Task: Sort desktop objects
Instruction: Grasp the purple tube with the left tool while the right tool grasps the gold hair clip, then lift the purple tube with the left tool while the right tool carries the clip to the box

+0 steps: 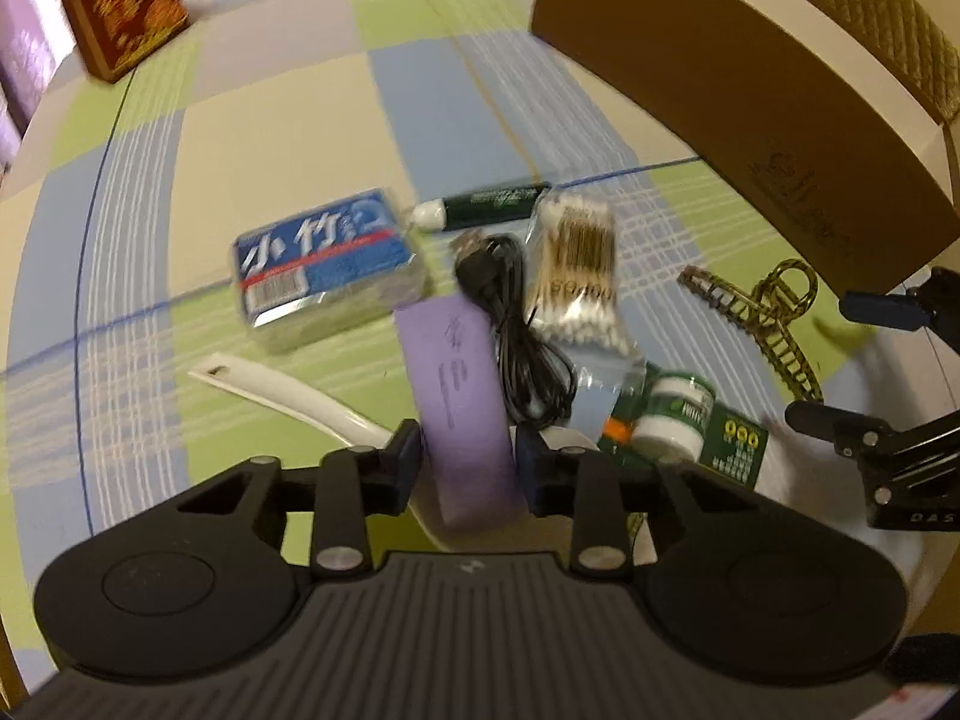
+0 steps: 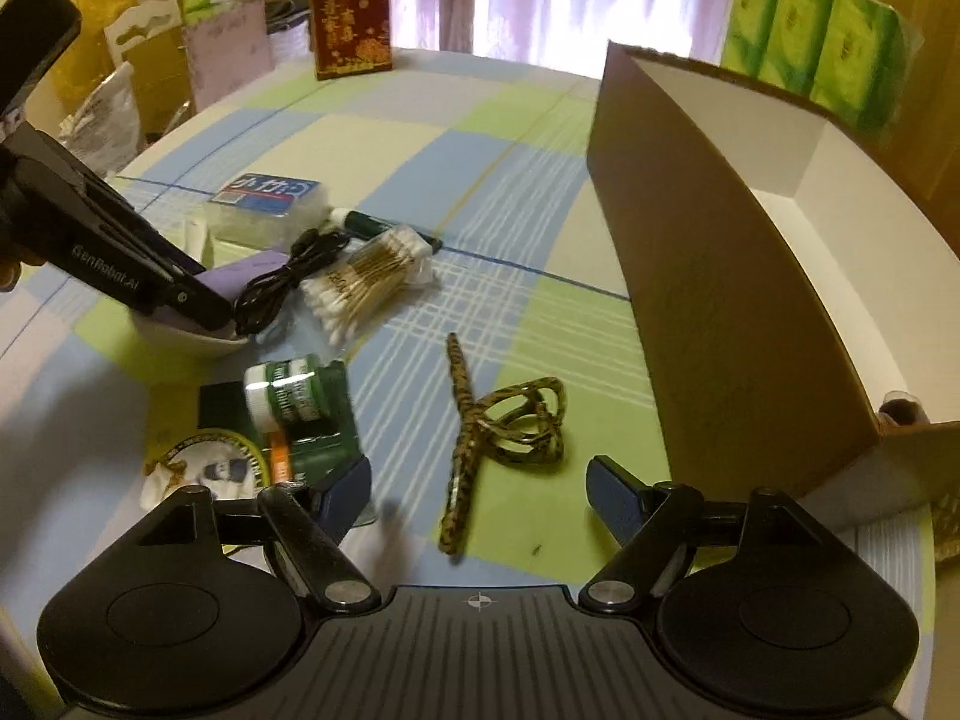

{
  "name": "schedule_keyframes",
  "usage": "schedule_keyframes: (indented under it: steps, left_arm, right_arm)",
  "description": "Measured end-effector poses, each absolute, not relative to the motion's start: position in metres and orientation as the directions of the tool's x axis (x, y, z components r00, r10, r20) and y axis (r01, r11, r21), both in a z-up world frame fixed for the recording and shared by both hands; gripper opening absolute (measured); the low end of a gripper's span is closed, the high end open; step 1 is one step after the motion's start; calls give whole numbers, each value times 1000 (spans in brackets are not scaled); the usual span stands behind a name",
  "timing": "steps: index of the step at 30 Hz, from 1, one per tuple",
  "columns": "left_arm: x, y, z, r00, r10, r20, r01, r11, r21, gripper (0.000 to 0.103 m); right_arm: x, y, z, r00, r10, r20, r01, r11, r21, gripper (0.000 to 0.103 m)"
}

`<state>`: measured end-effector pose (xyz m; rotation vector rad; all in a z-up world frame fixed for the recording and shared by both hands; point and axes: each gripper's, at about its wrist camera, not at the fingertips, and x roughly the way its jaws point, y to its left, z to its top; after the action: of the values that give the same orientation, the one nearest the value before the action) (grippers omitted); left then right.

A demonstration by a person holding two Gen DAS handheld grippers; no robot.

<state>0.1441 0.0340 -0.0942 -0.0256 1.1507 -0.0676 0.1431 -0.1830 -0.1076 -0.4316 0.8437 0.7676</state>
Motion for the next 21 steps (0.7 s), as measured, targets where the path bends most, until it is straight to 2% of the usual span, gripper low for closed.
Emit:
schedule_keyframes:
  steps: [2,9,12,13,15,17,21]
  left_arm:
    - [149,29,-96,401,-58,-914,68,997,-33,32]
    - [143,24,-90,422,-3,-907,105,993,46,25]
    - [139,28,-81,437,-11,-899,99,994,36,25]
    - [138,29,-79,442,-12,-897,98,995,35,25]
    - [136,30,-76,451,-6,-892,92,995,40,25]
    - [133,31,-73,462,-5,-887,87,995,39,25]
    - [129,32,-70,464,-8,-886,84,996,35,25]
  right_arm:
    - [146,-183,-108,438,427,-791,-744,666,-52,76]
    - [152,-178,-109,456,436,-776,-736,675,-52,76]
    - [154,-173,-112,463,434,-773,-737,673,-64,75]
    - [156,-171,-114,466,429,-774,-736,673,-71,73]
    - [159,-168,-119,468,416,-780,-734,675,-80,61]
    - [162,-166,-124,454,407,-793,-733,676,-72,40]
    - [161,-167,-123,463,406,-788,-729,680,-79,39]
